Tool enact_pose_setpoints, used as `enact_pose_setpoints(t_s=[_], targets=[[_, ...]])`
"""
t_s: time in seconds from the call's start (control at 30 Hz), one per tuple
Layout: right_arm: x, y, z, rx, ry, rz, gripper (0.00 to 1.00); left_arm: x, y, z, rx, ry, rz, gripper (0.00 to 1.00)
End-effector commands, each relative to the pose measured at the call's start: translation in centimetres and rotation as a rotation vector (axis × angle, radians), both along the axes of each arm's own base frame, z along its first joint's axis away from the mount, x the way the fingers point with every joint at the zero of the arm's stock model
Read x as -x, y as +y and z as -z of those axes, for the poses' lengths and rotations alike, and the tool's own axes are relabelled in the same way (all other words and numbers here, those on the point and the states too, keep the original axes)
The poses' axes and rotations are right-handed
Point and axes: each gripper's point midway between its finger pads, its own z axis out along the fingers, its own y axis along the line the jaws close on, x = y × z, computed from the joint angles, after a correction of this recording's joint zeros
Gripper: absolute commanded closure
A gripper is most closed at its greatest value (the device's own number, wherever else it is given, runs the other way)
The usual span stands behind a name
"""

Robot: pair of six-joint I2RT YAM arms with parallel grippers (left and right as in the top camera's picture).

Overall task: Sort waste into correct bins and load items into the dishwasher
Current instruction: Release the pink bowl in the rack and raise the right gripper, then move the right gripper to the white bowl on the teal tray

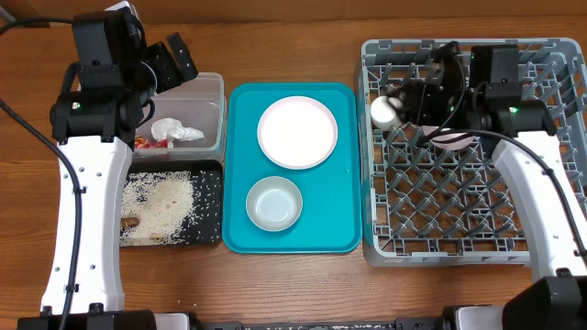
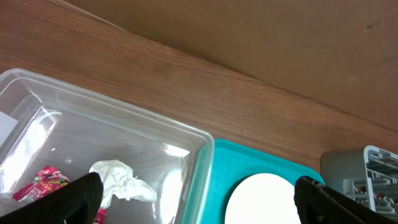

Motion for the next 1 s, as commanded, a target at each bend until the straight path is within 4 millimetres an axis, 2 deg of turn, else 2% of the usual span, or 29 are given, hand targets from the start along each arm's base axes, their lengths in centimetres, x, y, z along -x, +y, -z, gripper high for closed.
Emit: enact_pose_setpoints(t_s=[0.0,0.2,0.3,0.33,0.47,0.63,0.73,0.97], targets=[[3.4,5.1,-3.8,-0.279,0.012,-0.254,0.00,-0.1,-0.1,-0.4,-0.021,-0.011,0.006,0.00],[6.7,10.1,-2.6,-0.232,0.081,-0.373,0.00,-0.1,-0.1,-0.4,-0.020,-0.011,0.006,0.00],[8.5,12.8,-1.4,-0.163,0.116,-0.416,0.00,-0.1,-0.1,-0.4,-0.021,-0.011,0.006,0.00],[9.1,13.7,-0.8,-0.127,0.132,-0.411,0.03,-0.1,-0.1,-0.4,-0.021,-0.011,0.006,0.00],[10.9,16.6,1.7,0.043,0.155,-0.371,0.22,-0.1,-0.1,-0.4,-0.021,-0.011,0.006,0.00],[12.9,19.0,4.2,0.238,0.134,-0.304,0.69,-0.1,-0.1,-0.4,-0.021,-0.011,0.006,0.00],[13.8,20.2,5.1,0.321,0.090,-0.278,0.78,-0.1,-0.1,-0.4,-0.020,-0.011,0.006,0.00],[15.5,23.3,7.1,0.396,0.028,-0.329,0.78,-0.1,-0.1,-0.4,-0.021,-0.011,0.006,0.00]])
